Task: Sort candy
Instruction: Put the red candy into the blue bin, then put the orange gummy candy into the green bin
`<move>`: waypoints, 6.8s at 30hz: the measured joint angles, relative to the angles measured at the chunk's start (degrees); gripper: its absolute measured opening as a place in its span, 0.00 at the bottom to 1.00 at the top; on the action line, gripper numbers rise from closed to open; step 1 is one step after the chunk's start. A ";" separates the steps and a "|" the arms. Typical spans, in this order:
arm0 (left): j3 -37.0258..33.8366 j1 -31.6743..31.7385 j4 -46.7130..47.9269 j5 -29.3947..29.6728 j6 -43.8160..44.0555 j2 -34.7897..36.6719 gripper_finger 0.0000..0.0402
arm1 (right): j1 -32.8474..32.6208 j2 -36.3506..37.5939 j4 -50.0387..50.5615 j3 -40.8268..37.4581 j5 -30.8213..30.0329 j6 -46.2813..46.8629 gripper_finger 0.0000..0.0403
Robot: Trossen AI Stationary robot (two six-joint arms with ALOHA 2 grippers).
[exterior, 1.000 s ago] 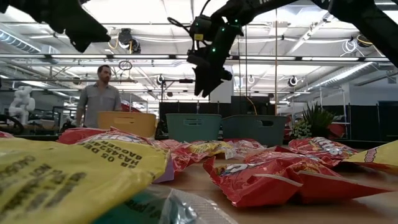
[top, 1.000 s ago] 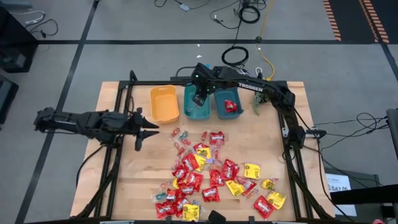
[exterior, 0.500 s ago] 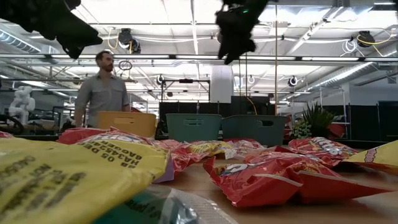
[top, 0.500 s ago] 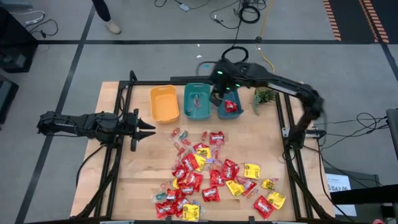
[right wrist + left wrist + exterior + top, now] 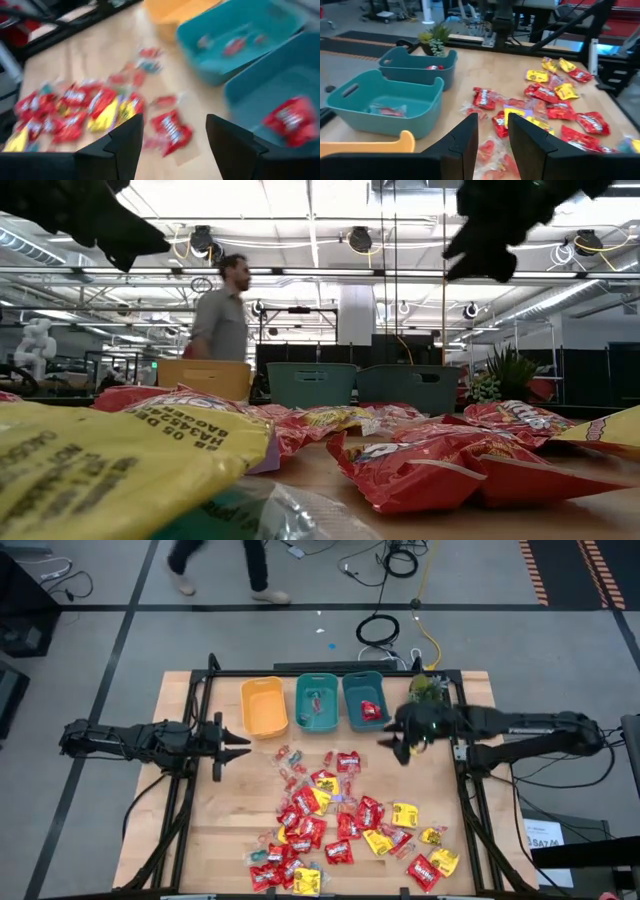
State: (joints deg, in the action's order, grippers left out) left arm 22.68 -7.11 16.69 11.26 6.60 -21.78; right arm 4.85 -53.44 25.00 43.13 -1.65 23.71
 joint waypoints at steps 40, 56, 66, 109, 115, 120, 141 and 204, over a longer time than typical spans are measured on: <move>0.00 -0.02 0.13 1.45 6.51 -0.01 0.29 | -27.14 -26.66 -19.52 -6.25 0.00 13.65 0.55; 0.00 -0.04 0.12 1.43 6.50 0.00 0.29 | -28.22 -42.25 -27.87 -5.48 -0.59 28.59 0.44; 0.00 -0.03 0.12 1.43 6.50 0.00 0.29 | -27.84 -42.74 -11.35 4.28 -1.85 26.42 0.03; 0.00 -0.02 0.11 0.78 6.54 0.00 0.29 | -25.25 -41.65 -1.73 10.79 -13.21 23.67 0.02; 0.00 -0.02 0.07 0.78 6.52 0.00 0.29 | -22.09 -34.43 0.10 11.74 -15.01 20.93 0.01; 0.00 -0.04 0.07 0.80 6.52 0.00 0.29 | -15.30 -26.22 4.37 11.74 -24.05 14.35 0.01; 0.00 -0.02 0.07 0.86 6.52 0.00 0.29 | 26.80 -30.35 -9.03 11.76 -10.65 -6.61 0.21; 0.02 -0.04 -7.23 1.99 9.62 -0.22 0.48 | -9.20 -12.33 33.24 11.76 -20.68 47.62 0.65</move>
State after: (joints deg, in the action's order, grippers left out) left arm 22.70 -7.16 9.45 13.25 16.22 -22.00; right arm -4.35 -65.77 58.24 54.89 -22.34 71.33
